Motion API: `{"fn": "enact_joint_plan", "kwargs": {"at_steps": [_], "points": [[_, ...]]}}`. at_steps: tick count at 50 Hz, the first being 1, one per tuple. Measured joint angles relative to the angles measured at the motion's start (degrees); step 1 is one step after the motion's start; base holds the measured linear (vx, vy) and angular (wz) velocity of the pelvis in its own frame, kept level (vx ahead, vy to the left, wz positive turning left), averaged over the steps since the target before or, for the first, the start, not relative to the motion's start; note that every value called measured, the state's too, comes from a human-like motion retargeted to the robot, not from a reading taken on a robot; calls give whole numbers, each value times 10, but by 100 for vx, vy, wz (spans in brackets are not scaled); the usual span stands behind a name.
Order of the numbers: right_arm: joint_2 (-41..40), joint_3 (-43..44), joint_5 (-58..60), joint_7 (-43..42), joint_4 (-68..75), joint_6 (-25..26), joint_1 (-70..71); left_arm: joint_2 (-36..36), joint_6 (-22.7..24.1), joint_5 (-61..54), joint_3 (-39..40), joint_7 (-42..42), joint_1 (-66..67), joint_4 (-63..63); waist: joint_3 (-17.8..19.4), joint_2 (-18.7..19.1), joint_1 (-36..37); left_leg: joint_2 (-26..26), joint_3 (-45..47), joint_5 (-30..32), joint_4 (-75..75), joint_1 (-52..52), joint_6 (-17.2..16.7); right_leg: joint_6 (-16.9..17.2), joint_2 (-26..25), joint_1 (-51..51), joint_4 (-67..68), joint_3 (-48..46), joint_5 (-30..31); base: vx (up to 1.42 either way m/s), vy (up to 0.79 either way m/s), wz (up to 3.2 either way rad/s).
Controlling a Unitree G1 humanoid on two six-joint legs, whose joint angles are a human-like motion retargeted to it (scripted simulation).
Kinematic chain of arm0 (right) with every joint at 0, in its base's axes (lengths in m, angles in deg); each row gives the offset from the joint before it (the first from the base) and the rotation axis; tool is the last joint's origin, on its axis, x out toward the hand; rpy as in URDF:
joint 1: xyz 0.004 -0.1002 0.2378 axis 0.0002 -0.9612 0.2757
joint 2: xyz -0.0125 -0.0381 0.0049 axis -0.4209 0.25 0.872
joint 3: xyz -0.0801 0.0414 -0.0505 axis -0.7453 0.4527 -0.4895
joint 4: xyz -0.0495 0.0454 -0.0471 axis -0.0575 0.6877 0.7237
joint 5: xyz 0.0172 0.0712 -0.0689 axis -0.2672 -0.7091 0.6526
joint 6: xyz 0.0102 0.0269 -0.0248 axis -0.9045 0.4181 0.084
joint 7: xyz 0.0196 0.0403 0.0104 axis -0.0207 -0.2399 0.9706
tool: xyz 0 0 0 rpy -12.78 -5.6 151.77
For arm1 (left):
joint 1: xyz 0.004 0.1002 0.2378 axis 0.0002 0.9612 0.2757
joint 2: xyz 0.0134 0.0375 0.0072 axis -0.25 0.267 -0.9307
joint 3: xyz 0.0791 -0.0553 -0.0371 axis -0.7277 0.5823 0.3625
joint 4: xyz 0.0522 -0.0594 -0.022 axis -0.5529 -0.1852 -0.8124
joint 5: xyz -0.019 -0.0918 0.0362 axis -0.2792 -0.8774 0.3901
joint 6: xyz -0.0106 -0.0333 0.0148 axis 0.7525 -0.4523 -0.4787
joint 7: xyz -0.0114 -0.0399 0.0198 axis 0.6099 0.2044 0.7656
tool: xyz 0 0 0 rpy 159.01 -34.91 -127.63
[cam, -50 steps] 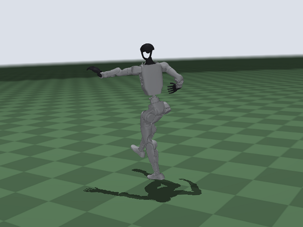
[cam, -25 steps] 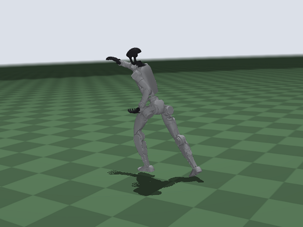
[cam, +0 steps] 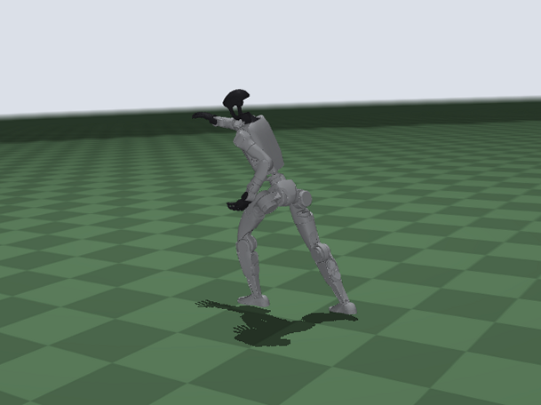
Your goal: Kungfu
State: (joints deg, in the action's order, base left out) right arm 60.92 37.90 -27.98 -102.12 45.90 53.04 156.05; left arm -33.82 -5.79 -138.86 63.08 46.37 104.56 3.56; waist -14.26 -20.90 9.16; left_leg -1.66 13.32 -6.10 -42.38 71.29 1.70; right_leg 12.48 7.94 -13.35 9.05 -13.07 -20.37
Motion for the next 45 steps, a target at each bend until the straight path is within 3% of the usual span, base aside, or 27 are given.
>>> {"fn": "enact_joint_plan", "kwargs": {"at_steps": [3,7,12,15,17,20,22,25,29,33,39,45], "points": [[1,7,-23,-5,-17,-17,-25,-24,-20,12,33,-93,-45,-16,-9,-2,-21,-26,49,-22,-6,-6,37,15,7,-1,-10,-19,51,18,-5,23],[-11,27,-66,7,-39,-60,-65,-90,-47,44,65,-165,-133,-62,-9,2,-13,-42,32,12,0,-21,14,25,-12,8,-22,-25,146,23,-5,-41],[-73,48,-211,35,-110,-155,-138,-186,-43,191,43,-157,-302,-217,-23,26,-6,-51,17,-5,20,-73,-3,25,-12,2,27,-27,326,39,19,-37],[-112,33,-315,41,-188,-211,-178,-215,9,285,-24,-130,-440,-342,-15,55,-10,-14,23,-10,73,-155,5,16,19,-9,127,2,411,45,52,41],[-141,26,-354,30,-258,-230,-197,-208,37,338,-74,-130,-556,-427,-16,82,-19,-9,2,-3,106,-196,-4,19,-8,-41,199,13,368,41,25,46],[-187,9,-409,29,-387,-249,-227,-181,91,374,-135,-140,-693,-501,-34,125,-29,-31,-35,1,134,-236,-23,25,-98,-110,260,60,270,43,3,3],[-209,-15,-463,44,-476,-255,-238,-123,147,415,-127,-153,-769,-533,-40,147,-35,-32,-47,3,157,-271,-29,25,-139,-153,271,86,229,40,14,20],[-232,-60,-554,70,-591,-258,-224,-55,220,434,-127,-191,-860,-528,-27,169,-55,0,-42,14,220,-349,-22,11,-128,-210,261,107,190,29,31,47],[-247,-81,-617,123,-701,-241,-207,-10,279,391,-158,-222,-957,-462,-15,198,-88,32,-58,18,281,-438,-13,-50,-139,-283,186,123,189,39,17,66],[-242,-88,-666,161,-764,-230,-186,-4,316,322,-184,-209,-1032,-375,-10,217,-116,57,-74,11,326,-516,4,-115,-146,-353,92,136,236,53,3,55],[-217,-75,-648,173,-773,-224,-149,-1,353,365,-195,-270,-1086,-286,0,229,-163,84,-115,-15,356,-606,21,-112,-110,-429,-7,99,289,57,-12,84],[-218,-73,-623,169,-766,-228,-154,11,374,380,-193,-355,-1053,-285,-13,264,-198,77,-148,-42,330,-643,33,-160,-77,-451,-6,101,290,69,-27,89]]}}
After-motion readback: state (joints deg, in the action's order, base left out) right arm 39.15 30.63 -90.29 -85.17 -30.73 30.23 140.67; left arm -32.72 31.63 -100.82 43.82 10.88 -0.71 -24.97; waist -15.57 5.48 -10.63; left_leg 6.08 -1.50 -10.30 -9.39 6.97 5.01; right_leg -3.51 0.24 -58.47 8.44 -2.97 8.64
